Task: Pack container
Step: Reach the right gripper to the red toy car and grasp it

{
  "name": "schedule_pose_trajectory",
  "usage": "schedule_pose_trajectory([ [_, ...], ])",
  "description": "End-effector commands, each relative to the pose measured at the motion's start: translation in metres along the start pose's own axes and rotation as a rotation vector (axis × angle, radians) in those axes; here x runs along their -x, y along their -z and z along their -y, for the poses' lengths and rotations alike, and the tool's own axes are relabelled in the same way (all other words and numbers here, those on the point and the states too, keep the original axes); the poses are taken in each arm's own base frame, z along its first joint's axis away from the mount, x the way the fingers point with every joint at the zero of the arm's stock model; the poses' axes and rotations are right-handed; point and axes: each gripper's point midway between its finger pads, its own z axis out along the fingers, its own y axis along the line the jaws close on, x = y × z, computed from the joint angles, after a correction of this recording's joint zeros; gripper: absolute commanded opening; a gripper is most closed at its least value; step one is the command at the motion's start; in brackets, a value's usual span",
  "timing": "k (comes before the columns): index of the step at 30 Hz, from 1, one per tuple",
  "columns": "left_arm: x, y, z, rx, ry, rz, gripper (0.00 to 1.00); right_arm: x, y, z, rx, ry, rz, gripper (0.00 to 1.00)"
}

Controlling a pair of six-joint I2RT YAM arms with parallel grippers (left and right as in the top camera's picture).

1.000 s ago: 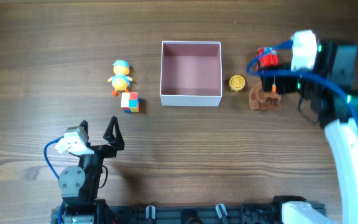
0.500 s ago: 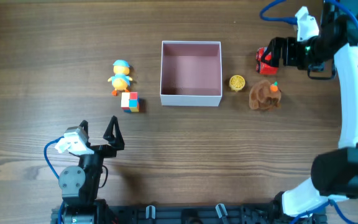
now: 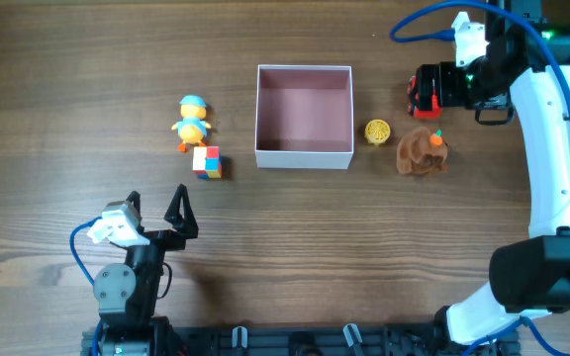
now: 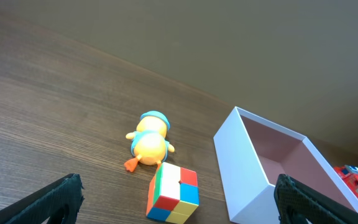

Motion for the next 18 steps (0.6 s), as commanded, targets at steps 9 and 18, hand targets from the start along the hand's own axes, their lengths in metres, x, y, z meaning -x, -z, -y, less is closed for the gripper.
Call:
schedule_pose_trajectory([
  [9, -0.003, 0.0, 0.0, -0.008, 0.01, -0.007, 1.0, 0.021, -0.069, 0.027, 0.003, -0.153, -0.274, 1.0],
  [18, -0.003, 0.0, 0.0, -0.008, 0.01, -0.007, 1.0, 0.072, -0.083, 0.047, -0.068, -0.093, -0.067, 1.0],
])
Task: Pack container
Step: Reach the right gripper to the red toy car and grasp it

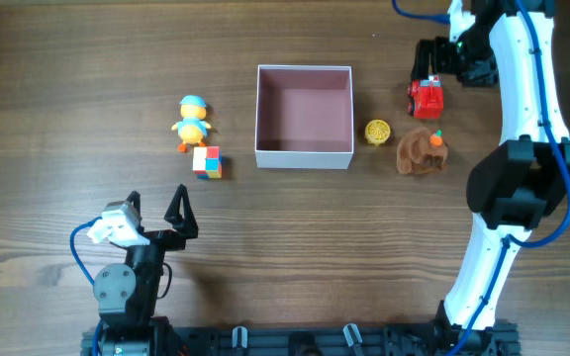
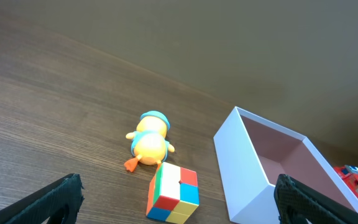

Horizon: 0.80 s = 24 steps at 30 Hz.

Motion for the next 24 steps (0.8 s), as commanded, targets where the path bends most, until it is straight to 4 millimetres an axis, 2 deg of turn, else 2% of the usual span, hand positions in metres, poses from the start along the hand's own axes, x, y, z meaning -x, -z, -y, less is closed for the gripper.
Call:
schedule_pose_trajectory([
  [1, -0.003, 0.0, 0.0, -0.008, 0.01, -0.007, 1.0, 0.018, 0.008, 0.004, -0.034, 0.017, 0.079, 1.0],
  [3, -0.003, 0.0, 0.0, -0.008, 0.01, -0.007, 1.0, 0.024, 0.0, 0.005, -0.034, 0.017, 0.087, 1.0],
  [10, -0.003, 0.0, 0.0, -0.008, 0.01, -0.007, 1.0, 0.012, -0.052, 0.009, -0.032, 0.009, -0.031, 1.0],
  [17, -0.003, 0.0, 0.0, -0.008, 0.01, -0.007, 1.0, 0.006, -0.076, 0.018, -0.068, 0.008, -0.083, 1.0],
  [19, -0.003, 0.0, 0.0, -0.008, 0.01, -0.007, 1.0, 0.001, -0.089, 0.02, -0.075, 0.007, -0.115, 1.0],
  [22, -0.003, 0.0, 0.0, -0.008, 0.01, -0.007, 1.0, -0.002, -0.097, 0.021, -0.075, 0.007, -0.132, 0.99],
  [24, -0.003, 0.0, 0.0, -0.008, 0.01, -0.007, 1.0, -0.003, -0.1, 0.021, -0.072, 0.043, -0.14, 0.96],
])
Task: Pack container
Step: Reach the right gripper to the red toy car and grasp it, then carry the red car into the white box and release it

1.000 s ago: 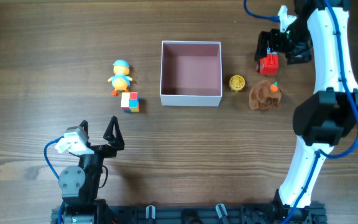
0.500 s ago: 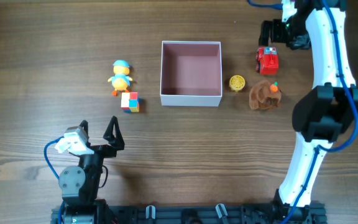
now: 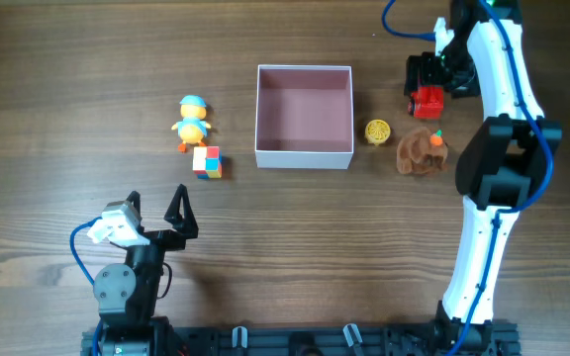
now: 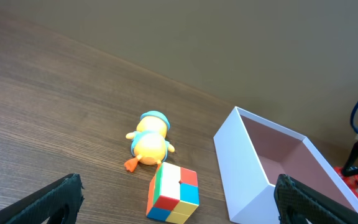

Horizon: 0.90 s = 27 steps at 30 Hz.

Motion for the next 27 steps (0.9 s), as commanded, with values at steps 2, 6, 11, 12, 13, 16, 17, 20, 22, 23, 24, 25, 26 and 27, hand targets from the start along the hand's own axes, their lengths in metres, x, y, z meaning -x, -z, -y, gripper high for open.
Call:
schedule_pose_trajectory([
  [2, -0.003, 0.0, 0.0, -0.008, 0.01, -0.007, 1.0, -0.003, -0.012, 0.002, -0.02, 0.082, -0.029, 0.96],
  [6, -0.003, 0.0, 0.0, -0.008, 0.01, -0.007, 1.0, -0.002, -0.012, 0.003, -0.023, 0.107, -0.028, 0.82],
  [11, -0.003, 0.0, 0.0, -0.008, 0.01, -0.007, 1.0, -0.001, -0.012, 0.003, -0.024, 0.107, -0.023, 0.59],
  [12, -0.003, 0.0, 0.0, -0.008, 0.01, -0.007, 1.0, -0.001, -0.012, 0.003, -0.024, 0.105, -0.022, 0.56],
  [13, -0.003, 0.0, 0.0, -0.008, 0.01, -0.007, 1.0, -0.001, -0.012, 0.003, -0.024, 0.104, -0.021, 0.52],
  [16, -0.003, 0.0, 0.0, -0.008, 0.01, -0.007, 1.0, -0.002, -0.012, 0.003, -0.024, 0.098, -0.024, 0.33],
  [17, -0.003, 0.0, 0.0, -0.008, 0.01, -0.007, 1.0, -0.002, -0.01, 0.003, -0.023, 0.088, -0.023, 0.32],
  [20, -0.003, 0.0, 0.0, -0.008, 0.01, -0.007, 1.0, -0.002, 0.008, 0.0, -0.021, 0.067, -0.001, 0.25],
  [22, -0.003, 0.0, 0.0, -0.008, 0.01, -0.007, 1.0, 0.001, 0.03, -0.004, -0.022, 0.064, 0.043, 0.24],
  [23, -0.003, 0.0, 0.0, -0.008, 0.01, -0.007, 1.0, 0.003, 0.047, -0.008, -0.023, 0.072, 0.079, 0.24],
  [24, -0.003, 0.0, 0.0, -0.008, 0.01, -0.007, 1.0, 0.005, 0.066, -0.012, -0.023, 0.079, 0.113, 0.24],
  [25, -0.003, 0.0, 0.0, -0.008, 0.01, -0.007, 1.0, 0.004, 0.088, -0.021, -0.017, 0.086, 0.152, 0.24],
  [26, -0.003, 0.0, 0.0, -0.008, 0.01, -0.007, 1.0, 0.001, 0.113, -0.038, 0.009, 0.091, 0.198, 0.24],
  [27, -0.003, 0.0, 0.0, -0.008, 0.01, -0.007, 1.0, -0.001, 0.127, -0.05, 0.033, 0.101, 0.225, 0.24],
])
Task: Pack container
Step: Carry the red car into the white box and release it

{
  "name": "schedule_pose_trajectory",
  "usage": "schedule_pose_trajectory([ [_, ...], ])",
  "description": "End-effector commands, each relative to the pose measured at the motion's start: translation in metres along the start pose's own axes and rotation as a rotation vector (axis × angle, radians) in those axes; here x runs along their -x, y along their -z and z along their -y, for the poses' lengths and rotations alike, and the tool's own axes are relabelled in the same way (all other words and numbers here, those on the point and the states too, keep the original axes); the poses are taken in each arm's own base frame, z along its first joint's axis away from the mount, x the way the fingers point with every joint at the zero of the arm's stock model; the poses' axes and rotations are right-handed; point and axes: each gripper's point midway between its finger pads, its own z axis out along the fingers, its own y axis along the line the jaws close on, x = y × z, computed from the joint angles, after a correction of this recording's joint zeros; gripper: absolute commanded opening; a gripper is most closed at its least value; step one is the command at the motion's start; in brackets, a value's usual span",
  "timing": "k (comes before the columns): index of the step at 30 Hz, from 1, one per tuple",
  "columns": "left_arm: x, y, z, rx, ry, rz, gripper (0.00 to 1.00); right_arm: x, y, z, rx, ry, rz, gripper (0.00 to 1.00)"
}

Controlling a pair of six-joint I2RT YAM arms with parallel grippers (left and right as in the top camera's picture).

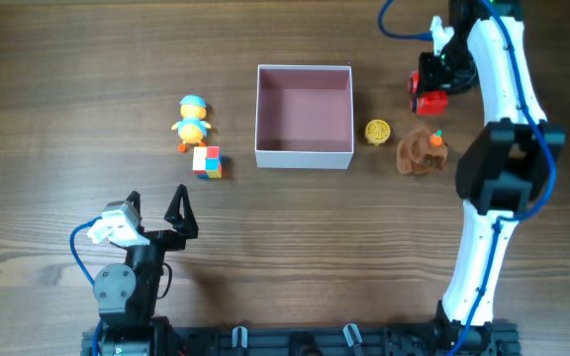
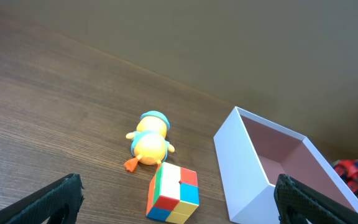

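The white box [image 1: 303,153] with a pink inside stands open at mid-table. Left of it lie a yellow duck toy [image 1: 192,121] and a coloured cube [image 1: 207,161]. The left wrist view shows the same duck [image 2: 149,142], cube [image 2: 174,193] and box [image 2: 244,174]. Right of the box lie a yellow round piece [image 1: 378,131] and a brown plush [image 1: 423,151]. My right gripper [image 1: 431,87] is down on the red toy car [image 1: 427,99], shut on it. My left gripper [image 1: 156,210] rests open near the front edge, well short of the cube.
The right arm's white links [image 1: 508,79] and blue cable [image 1: 404,10] reach over the far right of the wooden table [image 1: 364,237]. The left arm's base [image 1: 127,287] stands at the front left.
The right gripper has shifted a little to the right at the red car. The car now sits slightly higher and further right. The left arm has not moved.
The right gripper began level with the red car, the arm coming in from the right. Then it was at the far edge behind the car, then down over it. Now it is shut on the car. The left gripper stayed open and still throughout.
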Motion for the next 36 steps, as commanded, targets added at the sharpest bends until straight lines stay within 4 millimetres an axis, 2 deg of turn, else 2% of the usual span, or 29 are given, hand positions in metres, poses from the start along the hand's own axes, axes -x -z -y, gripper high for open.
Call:
schedule_pose_trajectory([
  [1, -0.003, 0.0, 0.0, -0.008, 0.01, -0.007, 1.0, 0.011, 0.109, -0.052, 0.064, 0.015, 0.247, 0.24],
  [3, -0.003, 0.0, 0.0, -0.008, 0.01, -0.007, 1.0, 0.005, 0.14, -0.086, 0.096, -0.018, 0.308, 0.26],
  [5, -0.003, 0.0, 0.0, -0.008, 0.01, -0.007, 1.0, -0.002, 0.154, -0.114, 0.127, -0.046, 0.327, 0.26],
  [6, -0.003, 0.0, 0.0, -0.008, 0.01, -0.007, 1.0, -0.008, 0.156, -0.134, 0.147, -0.067, 0.316, 0.26],
  [8, -0.003, 0.0, 0.0, -0.008, 0.01, -0.007, 1.0, -0.019, 0.152, -0.157, 0.165, -0.104, 0.278, 0.26],
  [10, -0.003, 0.0, 0.0, -0.008, 0.01, -0.007, 1.0, -0.031, 0.141, -0.185, 0.169, -0.103, 0.234, 0.26],
  [11, -0.003, 0.0, 0.0, -0.008, 0.01, -0.007, 1.0, -0.035, 0.136, -0.191, 0.149, -0.108, 0.227, 0.26],
  [14, -0.003, 0.0, 0.0, -0.008, 0.01, -0.007, 1.0, -0.036, 0.128, -0.201, 0.121, -0.103, 0.234, 0.26],
  [16, -0.003, 0.0, 0.0, -0.008, 0.01, -0.007, 1.0, -0.029, 0.125, -0.207, 0.132, -0.108, 0.253, 0.27],
  [20, -0.003, 0.0, 0.0, -0.008, 0.01, -0.007, 1.0, -0.022, 0.109, -0.203, 0.091, -0.113, 0.246, 0.27],
  [22, -0.003, 0.0, 0.0, -0.008, 0.01, -0.007, 1.0, -0.017, 0.092, -0.198, 0.044, -0.107, 0.231, 0.28],
  [25, -0.003, 0.0, 0.0, -0.008, 0.01, -0.007, 1.0, -0.011, 0.073, -0.202, 0.031, -0.02, 0.213, 0.29],
  [33, -0.003, 0.0, 0.0, -0.008, 0.01, -0.007, 1.0, -0.009, 0.043, -0.202, 0.011, -0.011, 0.162, 0.3],
  [36, -0.003, 0.0, 0.0, -0.008, 0.01, -0.007, 1.0, -0.015, 0.028, -0.201, -0.007, -0.008, 0.116, 0.31],
])
